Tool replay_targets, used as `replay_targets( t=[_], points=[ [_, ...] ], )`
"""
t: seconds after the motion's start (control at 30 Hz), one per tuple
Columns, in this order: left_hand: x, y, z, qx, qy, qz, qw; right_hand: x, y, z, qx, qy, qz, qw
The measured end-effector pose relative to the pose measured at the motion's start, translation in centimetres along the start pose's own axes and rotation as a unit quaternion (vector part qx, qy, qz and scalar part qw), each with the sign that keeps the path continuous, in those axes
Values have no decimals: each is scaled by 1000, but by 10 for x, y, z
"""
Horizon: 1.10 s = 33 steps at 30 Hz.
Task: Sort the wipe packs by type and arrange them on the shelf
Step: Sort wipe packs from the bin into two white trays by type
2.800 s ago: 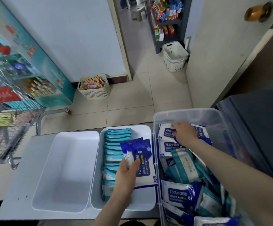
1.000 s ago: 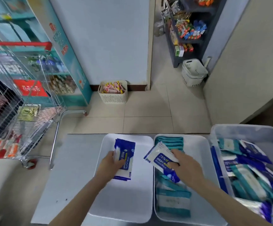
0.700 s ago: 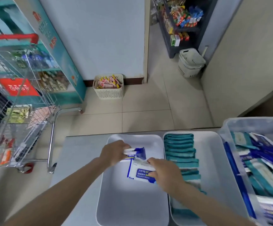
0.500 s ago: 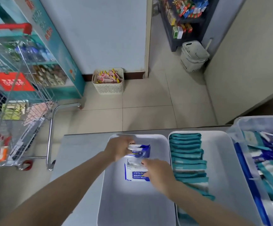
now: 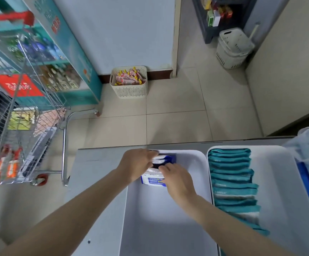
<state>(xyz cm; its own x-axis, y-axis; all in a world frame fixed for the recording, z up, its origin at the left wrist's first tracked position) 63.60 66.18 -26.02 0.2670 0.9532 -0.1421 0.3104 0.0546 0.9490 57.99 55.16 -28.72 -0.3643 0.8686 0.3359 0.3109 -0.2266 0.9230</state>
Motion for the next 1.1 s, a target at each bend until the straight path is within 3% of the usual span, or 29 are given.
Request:
replay_targets(
  t=[0.1, 0.37, 0.63, 0.8, 0.93, 1.1],
  points=[
    [3, 7, -7, -25, 16, -2, 1000, -11, 7, -13, -47, -31, -13, 998],
    [0, 16, -41, -126, 76, -133, 980, -16, -1, -2, -75, -124, 168, 975],
    [-16, -2, -78, -16, 198, -167, 966, -27, 35, -50, -124, -119, 134, 976],
    [-58, 0, -96, 72, 157, -142, 975, -24, 78, -112, -188, -103, 94, 972],
    [-115, 15, -98, 71, 99, -128, 984, -51, 109, -173, -233, -150, 106, 955],
    [-198, 29, -95, 72, 35, -130, 988, -108, 129, -262, -221, -235, 133, 937]
  ],
)
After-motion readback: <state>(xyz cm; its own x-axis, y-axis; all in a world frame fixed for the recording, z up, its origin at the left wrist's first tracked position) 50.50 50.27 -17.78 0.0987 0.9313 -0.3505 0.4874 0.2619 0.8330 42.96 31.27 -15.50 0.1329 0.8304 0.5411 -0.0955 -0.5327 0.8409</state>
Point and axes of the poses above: each hand's wrist, its own z-axis towards the middle knuckle, its own y-axis out of the back of the hand, x = y × z, the point moved 7 cm from there along z, towards the middle knuckle, and after that the axes turned 11 degrees about y, right-handed, at the moved point
